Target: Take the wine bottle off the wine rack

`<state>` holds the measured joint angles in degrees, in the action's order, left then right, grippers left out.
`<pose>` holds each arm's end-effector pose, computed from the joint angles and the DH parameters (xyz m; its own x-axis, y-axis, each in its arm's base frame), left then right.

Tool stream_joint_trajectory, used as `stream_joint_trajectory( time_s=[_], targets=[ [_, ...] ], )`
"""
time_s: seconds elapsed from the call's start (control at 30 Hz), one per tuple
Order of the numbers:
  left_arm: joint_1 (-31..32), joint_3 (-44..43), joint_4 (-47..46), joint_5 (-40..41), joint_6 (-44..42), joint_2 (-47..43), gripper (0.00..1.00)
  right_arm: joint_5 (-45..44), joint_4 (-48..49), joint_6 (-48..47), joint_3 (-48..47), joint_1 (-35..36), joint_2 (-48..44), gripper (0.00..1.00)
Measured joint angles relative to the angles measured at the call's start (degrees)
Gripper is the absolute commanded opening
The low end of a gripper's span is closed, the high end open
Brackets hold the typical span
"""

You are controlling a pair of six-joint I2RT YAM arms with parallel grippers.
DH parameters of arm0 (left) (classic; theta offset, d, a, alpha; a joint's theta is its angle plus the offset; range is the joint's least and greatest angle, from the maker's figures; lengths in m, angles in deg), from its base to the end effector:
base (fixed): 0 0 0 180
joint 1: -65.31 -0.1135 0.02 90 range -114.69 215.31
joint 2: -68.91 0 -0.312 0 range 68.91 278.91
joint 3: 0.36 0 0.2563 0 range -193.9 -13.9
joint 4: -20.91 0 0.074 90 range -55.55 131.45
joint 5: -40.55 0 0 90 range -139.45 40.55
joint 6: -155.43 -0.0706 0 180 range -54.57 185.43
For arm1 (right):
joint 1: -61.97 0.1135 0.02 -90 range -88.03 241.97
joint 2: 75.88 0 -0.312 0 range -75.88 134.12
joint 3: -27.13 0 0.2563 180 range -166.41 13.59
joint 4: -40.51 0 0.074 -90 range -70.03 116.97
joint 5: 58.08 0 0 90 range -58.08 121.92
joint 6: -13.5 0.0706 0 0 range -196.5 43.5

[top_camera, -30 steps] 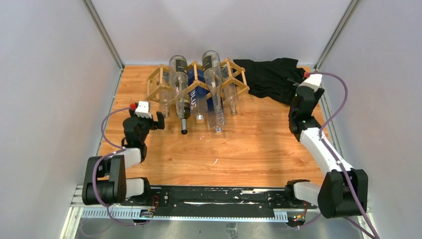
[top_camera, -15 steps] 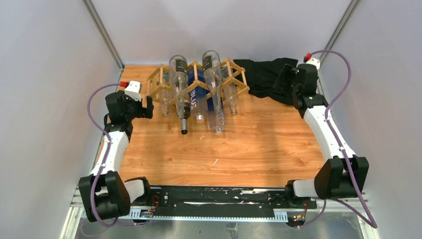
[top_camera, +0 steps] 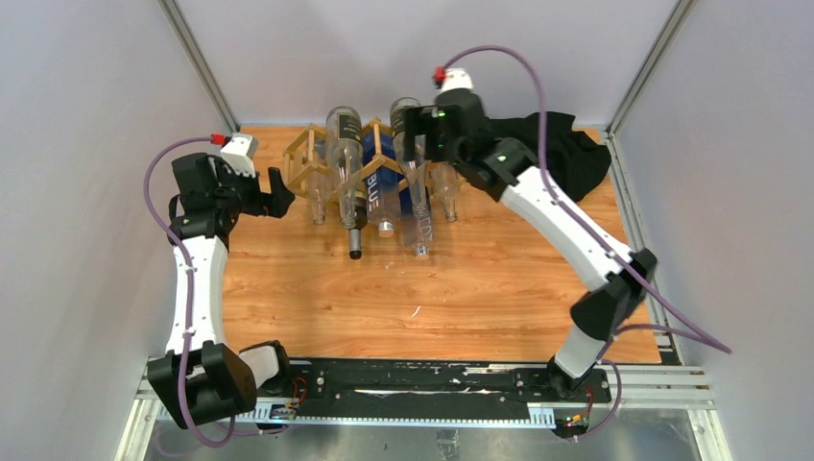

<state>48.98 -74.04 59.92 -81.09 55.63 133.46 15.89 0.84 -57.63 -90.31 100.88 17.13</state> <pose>0.2554 0.0362 0.3691 -0.4376 0.0228 -0.8989 0.2756 0.9550 -0.1099 0.3286 0.2402 0.4938 -0.3217 0.1398 -0.9365 -0.3089 0.9194 0.2434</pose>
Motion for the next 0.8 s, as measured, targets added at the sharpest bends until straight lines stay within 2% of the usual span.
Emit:
stream_joint_trajectory(
  time_s=[0.13,0.33,0.8],
  targets=[
    [0.0,-1.29,3.04,-1.62,1.2,-0.07,1.0,-0.09,-4.31,-0.02,-7.82,5.79,8.81,1.0],
    [-0.02,-1.9,5.18,-2.75,1.62,-0.33,1.0,0.5,-8.02,-0.02,-14.23,12.9,16.74,1.0],
    [-0.02,-1.9,8.2,-3.39,-0.37,-0.31,1.0,4.15,-9.16,1.77,-18.93,15.5,22.58,0.96]
  ],
)
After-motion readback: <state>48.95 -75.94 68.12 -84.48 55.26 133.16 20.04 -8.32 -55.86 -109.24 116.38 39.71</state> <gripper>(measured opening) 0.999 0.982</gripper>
